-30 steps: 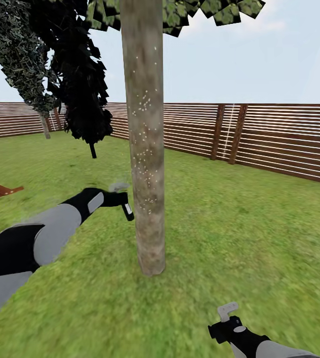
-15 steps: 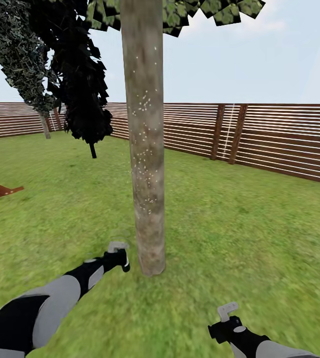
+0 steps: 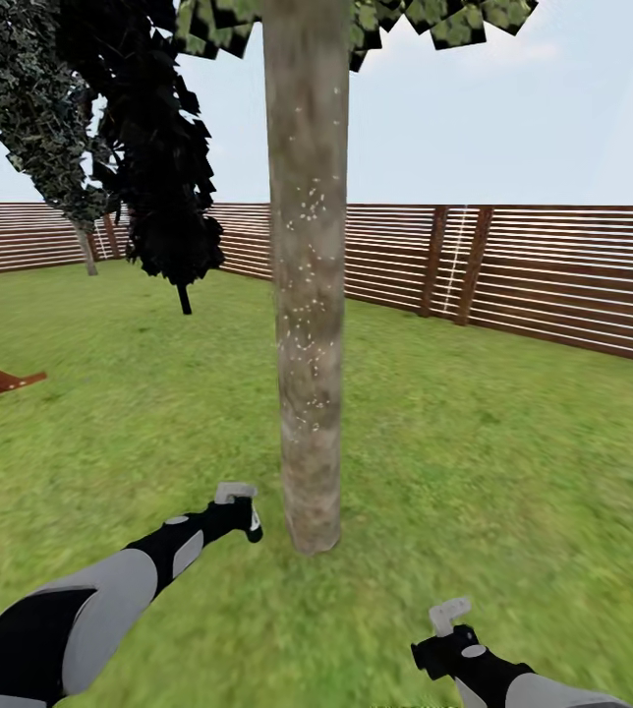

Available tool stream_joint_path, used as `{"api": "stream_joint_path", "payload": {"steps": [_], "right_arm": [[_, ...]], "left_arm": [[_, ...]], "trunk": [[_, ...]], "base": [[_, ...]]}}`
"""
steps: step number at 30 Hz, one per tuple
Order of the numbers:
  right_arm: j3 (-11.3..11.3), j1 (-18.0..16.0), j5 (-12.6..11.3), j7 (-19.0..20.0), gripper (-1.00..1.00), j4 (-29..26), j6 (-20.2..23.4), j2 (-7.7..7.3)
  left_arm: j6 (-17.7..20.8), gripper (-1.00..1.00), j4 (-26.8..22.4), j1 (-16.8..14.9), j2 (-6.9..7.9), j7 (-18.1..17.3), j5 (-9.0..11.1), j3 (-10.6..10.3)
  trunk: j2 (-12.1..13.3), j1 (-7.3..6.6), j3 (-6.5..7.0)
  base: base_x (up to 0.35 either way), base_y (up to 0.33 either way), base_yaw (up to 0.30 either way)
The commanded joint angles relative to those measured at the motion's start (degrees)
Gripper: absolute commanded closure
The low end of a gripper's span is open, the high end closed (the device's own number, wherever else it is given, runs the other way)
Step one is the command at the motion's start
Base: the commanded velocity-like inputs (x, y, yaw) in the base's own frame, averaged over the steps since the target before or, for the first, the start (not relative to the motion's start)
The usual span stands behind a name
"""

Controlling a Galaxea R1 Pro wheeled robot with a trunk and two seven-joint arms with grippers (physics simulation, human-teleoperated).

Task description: In the garden, pick up the pesticide atomizer on the floor and spray pesticide onto both trees until each tree trunk is fully covered.

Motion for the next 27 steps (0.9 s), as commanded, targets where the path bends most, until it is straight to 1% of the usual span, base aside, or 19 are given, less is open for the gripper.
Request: {"api": "stream_joint_path", "payload": {"steps": [1, 16, 21, 27], "right_arm": [[0.0, 0.0, 0.0, 0.0, -1.0, 0.0, 0.0, 0.0], [0.0, 0.0, 0.0, 0.01, -1.0, 0.0, 0.01, 0.0], [0.0, 0.0, 0.0, 0.01, -1.0, 0.0, 0.01, 0.07], [0.0, 0.0, 0.0, 0.09, -1.0, 0.0, 0.01, 0.09]], "left_arm": [[0.01, 1.0, -0.01, 0.0, 0.02, -0.18, 0.03, 0.05], [0.29, 1.0, -0.01, 0.0, 0.05, -0.46, 0.03, 0.05], [0.38, 1.0, -0.01, -0.01, 0.05, -0.46, 0.03, 0.05], [0.38, 1.0, -0.01, -0.01, 0.05, -0.46, 0.03, 0.05]], "trunk": [[0.0, 0.0, 0.0], [0.0, 0.0, 0.0], [0.0, 0.0, 0.0], [0.0, 0.0, 0.0]], "base": [[0.008, 0.349, -0.221], [0.001, 0.35, -0.281], [0.011, 0.35, -0.1], [0.089, 0.35, -0.064]]}}
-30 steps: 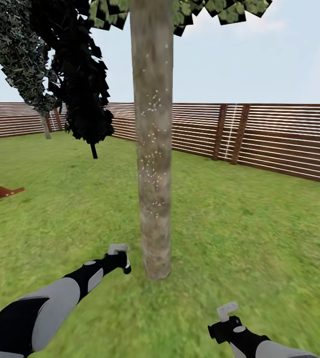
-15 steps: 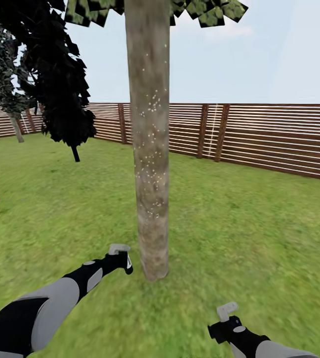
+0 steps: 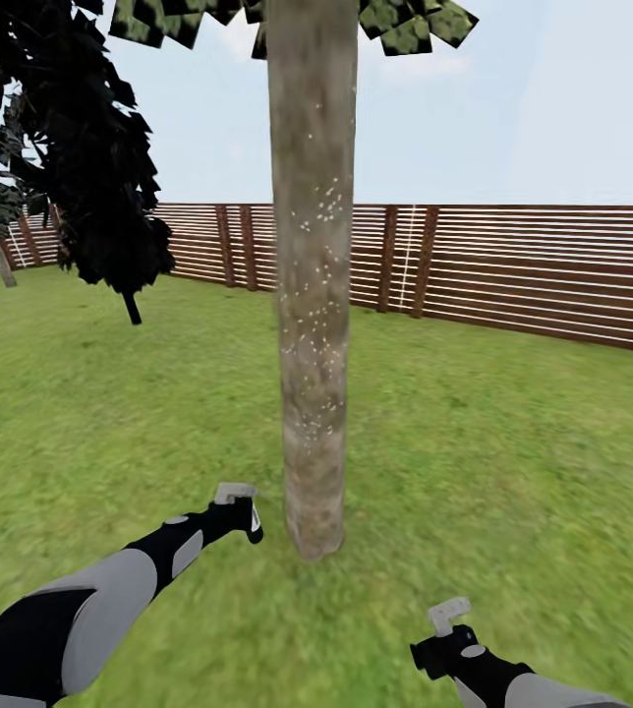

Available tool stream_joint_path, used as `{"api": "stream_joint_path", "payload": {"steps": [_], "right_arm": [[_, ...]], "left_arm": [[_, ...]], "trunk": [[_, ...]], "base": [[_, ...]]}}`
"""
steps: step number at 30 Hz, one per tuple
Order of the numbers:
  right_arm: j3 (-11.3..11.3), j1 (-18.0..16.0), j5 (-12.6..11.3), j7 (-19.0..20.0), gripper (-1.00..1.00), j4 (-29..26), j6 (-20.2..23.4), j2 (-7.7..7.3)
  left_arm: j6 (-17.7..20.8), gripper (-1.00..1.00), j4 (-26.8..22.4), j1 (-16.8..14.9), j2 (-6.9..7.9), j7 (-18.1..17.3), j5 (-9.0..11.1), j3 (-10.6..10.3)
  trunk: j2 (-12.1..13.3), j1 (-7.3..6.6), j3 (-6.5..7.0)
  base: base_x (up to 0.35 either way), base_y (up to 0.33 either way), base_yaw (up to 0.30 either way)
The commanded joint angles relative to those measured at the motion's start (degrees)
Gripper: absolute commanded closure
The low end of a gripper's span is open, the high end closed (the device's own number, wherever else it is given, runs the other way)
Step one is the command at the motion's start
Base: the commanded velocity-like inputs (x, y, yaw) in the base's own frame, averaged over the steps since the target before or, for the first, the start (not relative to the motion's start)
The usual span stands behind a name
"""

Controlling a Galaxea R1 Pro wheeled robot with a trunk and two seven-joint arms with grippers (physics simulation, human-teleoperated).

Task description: In the garden, pick up the pesticide atomizer on the floor and spray pesticide onto both trees until each tree trunk is fully covered.

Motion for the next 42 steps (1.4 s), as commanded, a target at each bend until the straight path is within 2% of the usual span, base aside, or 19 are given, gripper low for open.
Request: {"api": "stream_joint_path", "payload": {"steps": [1, 11, 22, 23, 26, 28, 35, 42], "right_arm": [[0.0, 0.0, 0.0, 0.0, -1.0, 0.0, 0.0, 0.0], [0.0, 0.37, 0.0, 0.01, -1.0, 0.0, 0.0, 0.09], [0.09, 0.51, 0.03, 0.01, -1.0, 0.0, -0.05, 0.17], [0.09, 0.57, 0.38, 0.01, -1.0, 0.0, -0.04, 0.17], [0.09, 0.75, 3.72, 0.01, -1.0, 0.0, -0.03, 0.23], [0.05, 0.78, 4.67, 0.01, -1.0, 0.0, -0.03, 0.25], [0.0, 0.79, 5.01, 0.01, -1.0, 0.0, -0.09, 0.18], [0.0, 0.79, 5.01, 0.01, -1.0, 0.0, -0.09, 0.19]], "left_arm": [[0.0, 1.0, -0.01, -0.03, 0.0, 0.0, 0.02, 0.05], [0.0, 1.0, -0.01, 0.01, 0.0, 0.0, 0.02, 0.05], [0.0, 1.0, -0.01, -0.02, 0.0, 0.0, 0.02, 0.05], [0.0, 1.0, -0.01, -0.02, 0.0, 0.0, 0.02, 0.05], [0.0, 1.0, -0.01, -0.01, 0.0, 0.0, 0.02, 0.05], [0.0, 1.0, -0.01, -0.01, 0.0, 0.03, 0.02, 0.05], [0.0, 1.0, -0.01, -0.01, 0.0, 0.03, 0.02, 0.05], [0.0, 1.0, -0.01, 0.01, 0.04, 0.01, 0.02, 0.05]], "trunk": [[0.0, 0.0, 0.0], [0.0, 0.0, 0.0], [0.0, 0.0, 0.0], [0.0, 0.0, 0.0], [0.0, 0.0, 0.0], [0.0, 0.0, 0.0], [0.0, 0.0, 0.0], [0.0, 0.0, 0.0]], "base": [[0.118, 0.35, -0.232], [0.12, 0.35, -0.281], [0.102, 0.35, -0.142], [0.076, 0.35, -0.287], [0.073, 0.35, -0.291], [0.029, 0.35, -0.28], [0.003, 0.35, -0.051], [0.0, 0.35, -0.253]]}}
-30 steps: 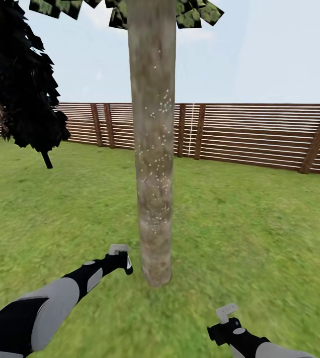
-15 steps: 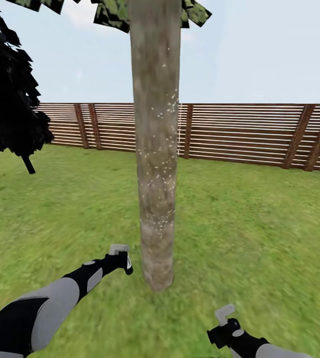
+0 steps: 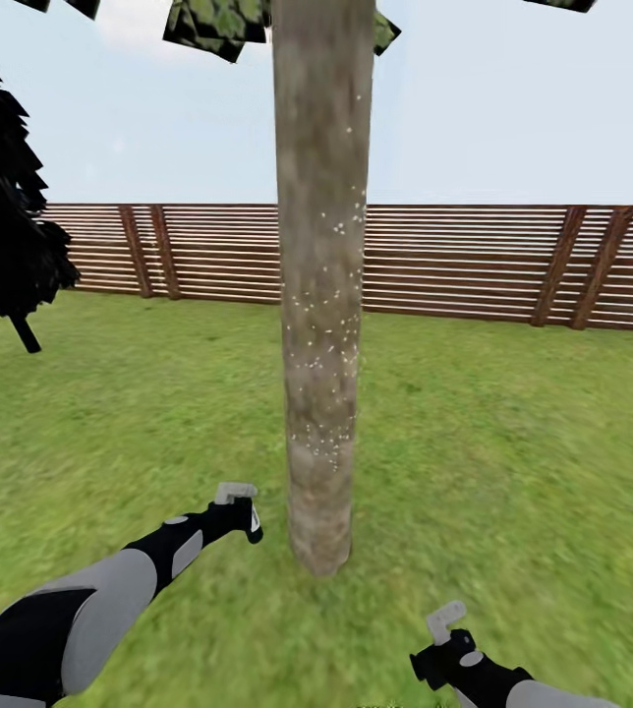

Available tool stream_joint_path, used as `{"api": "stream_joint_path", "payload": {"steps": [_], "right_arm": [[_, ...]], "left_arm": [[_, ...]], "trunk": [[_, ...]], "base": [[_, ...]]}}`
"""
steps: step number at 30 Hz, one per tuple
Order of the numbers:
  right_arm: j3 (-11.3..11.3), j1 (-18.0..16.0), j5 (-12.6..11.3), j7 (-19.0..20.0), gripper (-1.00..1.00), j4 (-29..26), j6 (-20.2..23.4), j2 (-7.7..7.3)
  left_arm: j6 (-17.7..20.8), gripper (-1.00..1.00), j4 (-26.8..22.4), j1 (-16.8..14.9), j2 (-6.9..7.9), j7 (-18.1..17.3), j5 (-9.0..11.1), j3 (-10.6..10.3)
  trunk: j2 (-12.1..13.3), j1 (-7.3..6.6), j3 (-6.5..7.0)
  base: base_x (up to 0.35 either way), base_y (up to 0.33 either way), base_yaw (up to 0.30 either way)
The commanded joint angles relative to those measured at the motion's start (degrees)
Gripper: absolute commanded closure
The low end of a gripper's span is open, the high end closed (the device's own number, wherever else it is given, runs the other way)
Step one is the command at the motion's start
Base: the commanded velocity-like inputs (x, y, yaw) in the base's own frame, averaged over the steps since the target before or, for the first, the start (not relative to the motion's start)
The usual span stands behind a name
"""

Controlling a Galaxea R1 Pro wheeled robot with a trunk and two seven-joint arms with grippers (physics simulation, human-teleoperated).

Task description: In the garden, pick up the pesticide atomizer on the floor and spray pesticide onto both trees until each tree trunk is fully covered.

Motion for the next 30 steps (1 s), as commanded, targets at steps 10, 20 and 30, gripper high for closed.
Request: {"api": "stream_joint_path", "payload": {"steps": [10, 20, 30], "right_arm": [[0.0, 0.03, 0.0, 0.0, -1.0, 0.0, 0.08, -0.01], [0.0, 0.04, -0.01, 0.0, -1.0, 0.0, 0.07, 0.04], [0.0, 0.02, -0.09, 0.0, -1.0, 0.0, 0.09, 0.21]], "left_arm": [[0.0, 1.0, -0.01, -0.02, 0.03, 0.01, 0.02, 0.05], [0.0, 1.0, -0.01, -0.03, -0.01, 0.0, 0.02, 0.05], [0.0, 1.0, -0.01, -0.01, -0.04, 0.1, 0.11, 0.05]], "trunk": [[0.0, 0.0, 0.0], [0.0, 0.0, 0.12], [0.0, 0.0, 0.48]], "base": [[0.0, 0.35, -0.297], [0.0, 0.35, -0.156], [0.0, 0.35, -0.209]]}}
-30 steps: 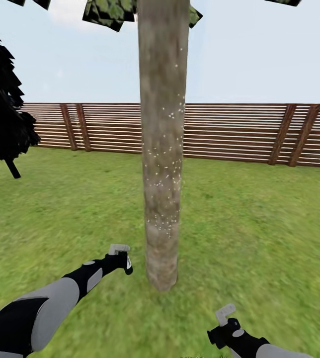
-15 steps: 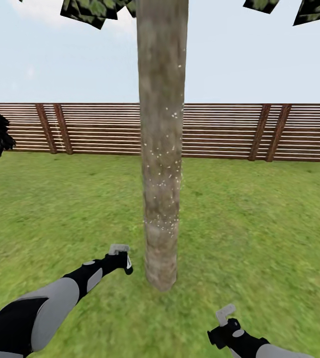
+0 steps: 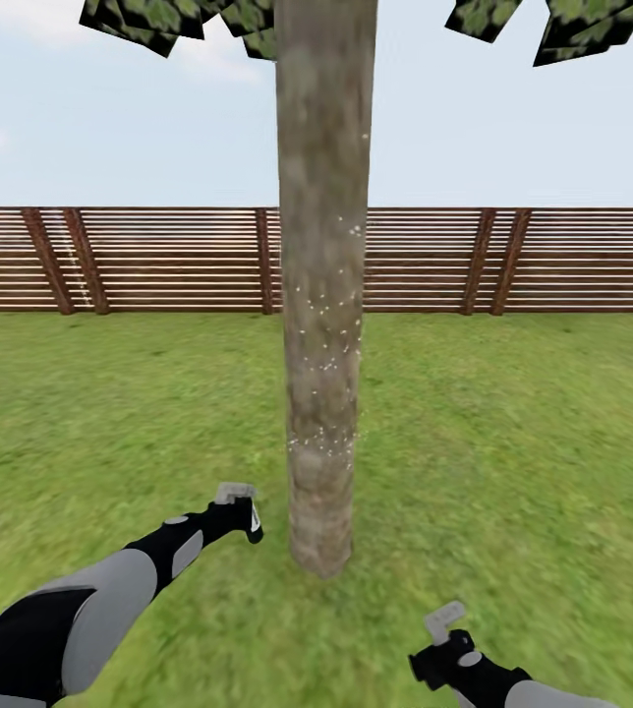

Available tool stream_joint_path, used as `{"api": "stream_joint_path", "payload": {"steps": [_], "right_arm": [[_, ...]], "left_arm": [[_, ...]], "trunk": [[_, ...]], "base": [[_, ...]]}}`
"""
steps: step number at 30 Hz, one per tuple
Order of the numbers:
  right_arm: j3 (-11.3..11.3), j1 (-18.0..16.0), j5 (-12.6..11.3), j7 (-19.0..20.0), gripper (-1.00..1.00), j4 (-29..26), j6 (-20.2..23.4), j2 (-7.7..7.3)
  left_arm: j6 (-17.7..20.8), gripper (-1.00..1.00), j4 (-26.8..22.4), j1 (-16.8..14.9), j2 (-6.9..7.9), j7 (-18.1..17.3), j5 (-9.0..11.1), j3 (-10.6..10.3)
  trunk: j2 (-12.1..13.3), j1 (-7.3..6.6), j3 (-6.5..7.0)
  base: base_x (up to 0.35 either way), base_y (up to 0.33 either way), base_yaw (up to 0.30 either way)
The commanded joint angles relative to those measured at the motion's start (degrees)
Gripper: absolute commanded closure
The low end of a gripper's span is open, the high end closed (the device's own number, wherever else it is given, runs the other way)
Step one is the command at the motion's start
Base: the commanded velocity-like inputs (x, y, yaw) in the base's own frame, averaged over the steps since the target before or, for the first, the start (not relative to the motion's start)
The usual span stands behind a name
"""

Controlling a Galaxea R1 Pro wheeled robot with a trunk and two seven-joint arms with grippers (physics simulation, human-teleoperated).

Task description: In the garden, pick up the pesticide atomizer on the floor and spray pesticide onto both trees until each tree trunk is fully covered.

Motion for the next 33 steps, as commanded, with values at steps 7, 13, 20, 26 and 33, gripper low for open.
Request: {"api": "stream_joint_path", "payload": {"steps": [7, 13, 20, 26, 33], "right_arm": [[0.0, -0.01, 0.0, 0.0, -1.0, 0.0, -0.02, 0.01], [0.0, -0.01, 0.0, 0.0, -1.0, 0.0, -0.01, 0.04], [-0.07, 0.03, -0.11, 0.0, -1.0, 0.0, 0.0, -0.03], [-0.08, 0.05, -0.17, 0.0, -1.0, 0.0, 0.0, 0.04], [-0.09, 0.07, -0.13, 0.0, -1.0, 0.01, 0.0, 0.05]], "left_arm": [[0.0, 1.0, -0.01, -0.03, -0.08, -0.03, 0.03, 0.05], [0.0, 1.0, -0.01, -0.03, -0.17, -0.06, 0.03, 0.05], [0.0, 1.0, 0.09, 0.22, -0.27, -0.12, 0.03, 0.05], [0.0, 1.0, 0.08, 0.77, -0.43, -0.12, 0.05, 0.05], [-0.03, 1.0, -0.04, 0.77, -1.42, -0.04, 0.1, -0.03]], "trunk": [[0.0, 0.0, 0.03], [0.0, 0.0, 0.17], [0.0, 0.0, 0.35], [0.0, 0.0, 0.51], [0.0, 0.0, 0.6]], "base": [[0.0, 0.35, -0.099], [0.0, 0.35, -0.277], [0.0, 0.35, -0.285], [0.08, 0.349, -0.285], [0.084, 0.113, -0.151]]}}
